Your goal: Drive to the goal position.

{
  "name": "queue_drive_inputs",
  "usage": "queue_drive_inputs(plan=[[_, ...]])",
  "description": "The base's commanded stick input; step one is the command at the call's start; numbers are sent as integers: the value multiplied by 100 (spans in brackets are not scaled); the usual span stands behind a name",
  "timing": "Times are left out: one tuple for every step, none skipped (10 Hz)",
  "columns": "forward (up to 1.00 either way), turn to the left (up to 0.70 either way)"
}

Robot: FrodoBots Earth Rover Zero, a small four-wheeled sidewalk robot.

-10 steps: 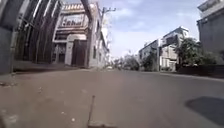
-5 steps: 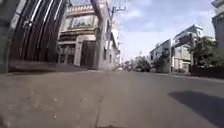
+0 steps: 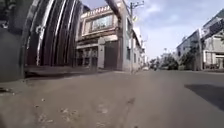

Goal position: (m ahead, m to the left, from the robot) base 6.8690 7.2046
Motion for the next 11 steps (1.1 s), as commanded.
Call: queue_drive_inputs(plan=[[100,46],[100,46],[100,14],[100,6],[100,6],[100,6],[100,6],[100,6],[100,6],[100,6],[100,6]])
